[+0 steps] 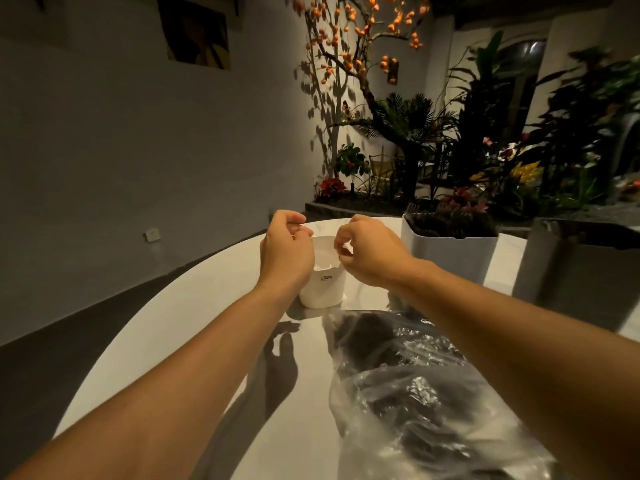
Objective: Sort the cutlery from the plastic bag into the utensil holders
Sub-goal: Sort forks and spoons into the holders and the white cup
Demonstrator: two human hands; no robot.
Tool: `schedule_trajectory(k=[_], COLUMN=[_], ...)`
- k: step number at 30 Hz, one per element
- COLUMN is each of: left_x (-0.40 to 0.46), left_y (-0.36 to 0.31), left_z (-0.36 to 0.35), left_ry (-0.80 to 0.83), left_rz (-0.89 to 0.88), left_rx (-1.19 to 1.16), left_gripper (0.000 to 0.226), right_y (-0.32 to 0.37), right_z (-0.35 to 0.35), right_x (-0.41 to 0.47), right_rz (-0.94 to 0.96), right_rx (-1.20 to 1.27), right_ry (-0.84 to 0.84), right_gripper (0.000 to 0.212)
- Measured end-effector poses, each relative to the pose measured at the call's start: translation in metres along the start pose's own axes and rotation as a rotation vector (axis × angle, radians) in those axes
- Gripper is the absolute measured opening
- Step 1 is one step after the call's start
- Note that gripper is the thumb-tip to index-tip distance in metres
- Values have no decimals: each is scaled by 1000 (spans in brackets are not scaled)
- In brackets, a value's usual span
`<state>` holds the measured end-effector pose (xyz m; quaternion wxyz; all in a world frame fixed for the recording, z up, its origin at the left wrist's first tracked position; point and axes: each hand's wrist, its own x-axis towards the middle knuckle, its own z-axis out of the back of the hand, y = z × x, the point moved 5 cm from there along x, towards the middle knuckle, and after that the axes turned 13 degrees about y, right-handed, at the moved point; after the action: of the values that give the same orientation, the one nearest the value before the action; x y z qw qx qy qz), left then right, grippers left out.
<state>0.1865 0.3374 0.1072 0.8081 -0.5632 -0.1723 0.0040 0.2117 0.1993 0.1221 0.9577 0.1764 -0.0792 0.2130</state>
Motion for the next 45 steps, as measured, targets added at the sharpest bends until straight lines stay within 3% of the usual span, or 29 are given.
schedule_trajectory(k=[14,17,20,22,24,27,29,31,34,36,38,40,42,45], left_x=[-138,-174,-208,-224,-228,-224,-217,-214,-208,-201,-196,-197,-199,-198], left_y=[-80,-86,-77,-64,-53,-41,-39,-40,-39,-32,-27,-22,-17,-8], left_z=[-47,-56,-72,-81,-82,-79,-75,-75,-85,-92,-97,-99,-98,-99], left_ry=[254,322,599,692,586,441,375,364,448,503,484,406,306,265], left_rz=[-176,-219,-198,-245,-379,-422,-412,-456,-503,-487,-506,-554,-578,-583], left_rx=[-113,-174,-81,282,651,813,865,958,1000,946,878,769,648,578], left_gripper=[11,27,37,37,30,14,26,55,100,113,110,94,78,68], right_y=[-22,-27,-30,-36,-44,-57,-65,-67,-63,-54,-50,-53,-61,-76], right_z=[66,75,70,56,38,22,19,22,17,5,-9,-18,-29,-47], right_x=[-161,-202,-236,-252,-260,-264,-267,-269,-261,-253,-243,-234,-223,-210], right_rz=[-86,-62,-34,-82,-136,-175,-182,-159,-59,-12,-8,-73,-142,-279], right_rx=[6,78,236,330,247,-160,-354,-443,-412,-327,-202,-114,-168,-248], right_ry=[-174,-181,-15,185,343,361,307,259,286,376,396,320,264,359], right_gripper=[6,26,42,41,34,17,23,32,51,43,26,24,41,90])
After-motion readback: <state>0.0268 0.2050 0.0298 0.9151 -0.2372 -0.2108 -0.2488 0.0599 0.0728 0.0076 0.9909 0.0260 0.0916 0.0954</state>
